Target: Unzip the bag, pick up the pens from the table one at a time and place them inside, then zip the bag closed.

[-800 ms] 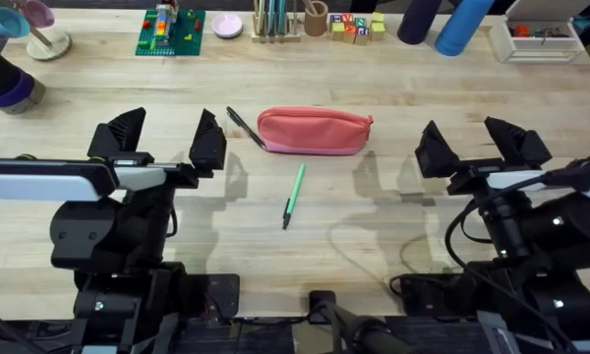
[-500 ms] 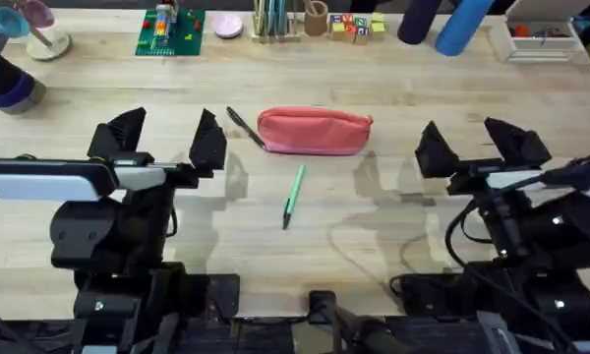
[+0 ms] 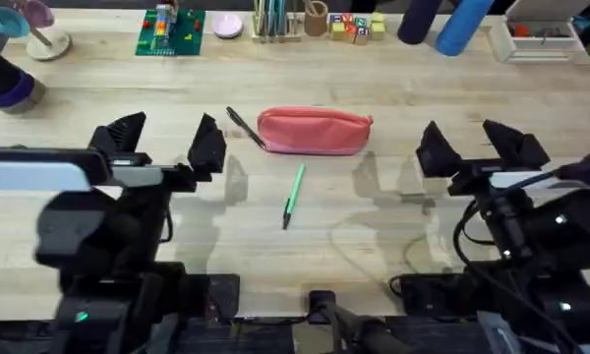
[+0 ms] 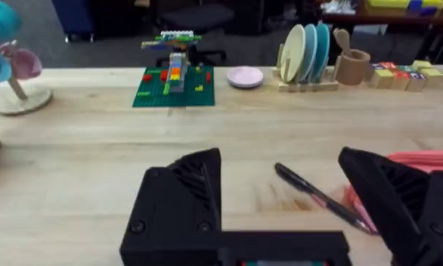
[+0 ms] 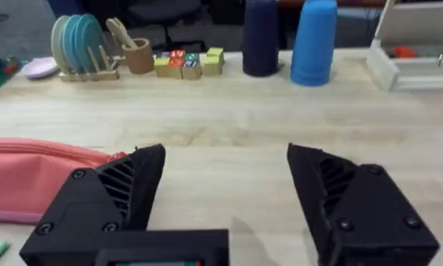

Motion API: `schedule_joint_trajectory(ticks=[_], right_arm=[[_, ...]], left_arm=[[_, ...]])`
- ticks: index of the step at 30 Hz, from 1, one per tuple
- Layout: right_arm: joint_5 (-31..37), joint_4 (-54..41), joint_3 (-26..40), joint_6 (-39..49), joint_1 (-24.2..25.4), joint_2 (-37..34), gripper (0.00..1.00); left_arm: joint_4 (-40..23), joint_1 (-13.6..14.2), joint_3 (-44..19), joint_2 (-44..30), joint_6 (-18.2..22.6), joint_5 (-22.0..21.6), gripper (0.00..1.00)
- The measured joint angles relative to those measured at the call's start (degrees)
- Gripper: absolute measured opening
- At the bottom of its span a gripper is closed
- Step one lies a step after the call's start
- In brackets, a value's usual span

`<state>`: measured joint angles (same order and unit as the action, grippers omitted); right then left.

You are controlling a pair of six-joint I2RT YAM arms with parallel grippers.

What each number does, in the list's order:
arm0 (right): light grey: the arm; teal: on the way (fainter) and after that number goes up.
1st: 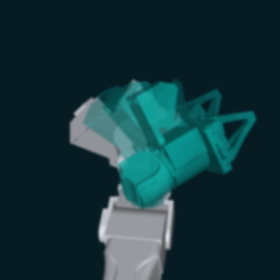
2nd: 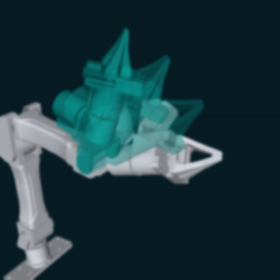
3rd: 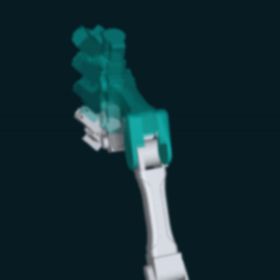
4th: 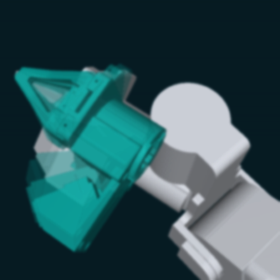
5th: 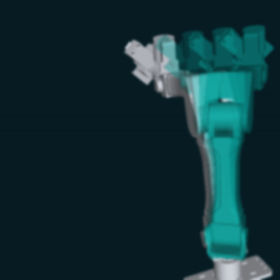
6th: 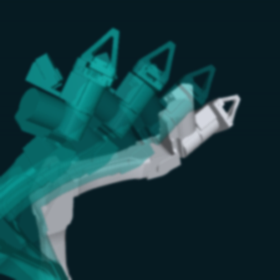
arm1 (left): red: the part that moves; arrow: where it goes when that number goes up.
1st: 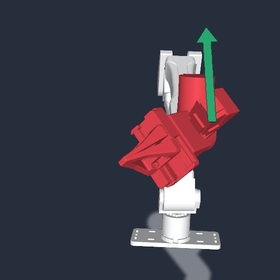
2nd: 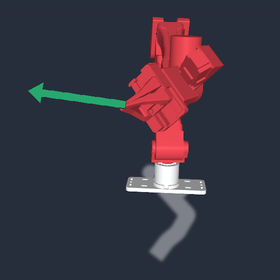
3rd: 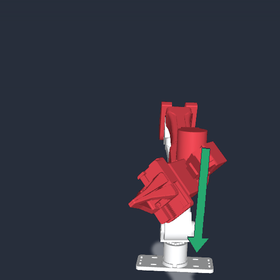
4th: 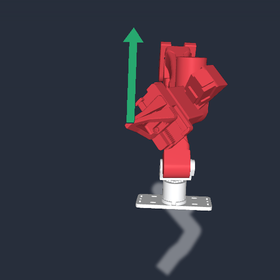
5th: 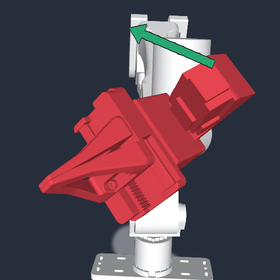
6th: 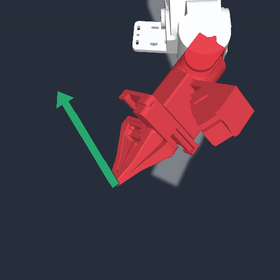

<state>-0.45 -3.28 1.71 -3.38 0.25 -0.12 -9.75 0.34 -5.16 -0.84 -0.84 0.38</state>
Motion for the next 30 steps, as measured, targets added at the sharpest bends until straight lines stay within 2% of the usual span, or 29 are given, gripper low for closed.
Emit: schedule_joint_trajectory(ticks=[4,7,15,21,25,30], right_arm=[[-0.46,-6.26,3.81,-1.27,0.04,-3.11,0.996],[-0.62,-10.89,9.76,-1.61,0.04,-7.69,0.995],[-2.05,-27.64,35.01,-2.23,0.04,-24.84,0.995],[-3.62,-39.58,52.33,-2.25,0.07,-39.65,0.995],[-5.57,-44.42,60.67,-2.26,0.09,-47.66,0.995],[-7.39,-47.77,65.82,-2.30,0.09,-53.52,0.996]], left_arm=[[-7.58,0.00,-8.74,-4.73,0.00,-0.02,0.993],[-13.59,0.00,-17.45,-11.16,0.00,-0.02,0.992],[-33.22,0.00,-43.26,-34.69,-0.01,0.27,0.993],[-45.47,0.00,-60.67,-50.75,0.00,3.03,0.993],[-50.99,0.00,-67.99,-58.17,-0.01,4.33,0.993],[-53.97,0.00,-71.75,-62.53,0.58,6.09,0.992]])
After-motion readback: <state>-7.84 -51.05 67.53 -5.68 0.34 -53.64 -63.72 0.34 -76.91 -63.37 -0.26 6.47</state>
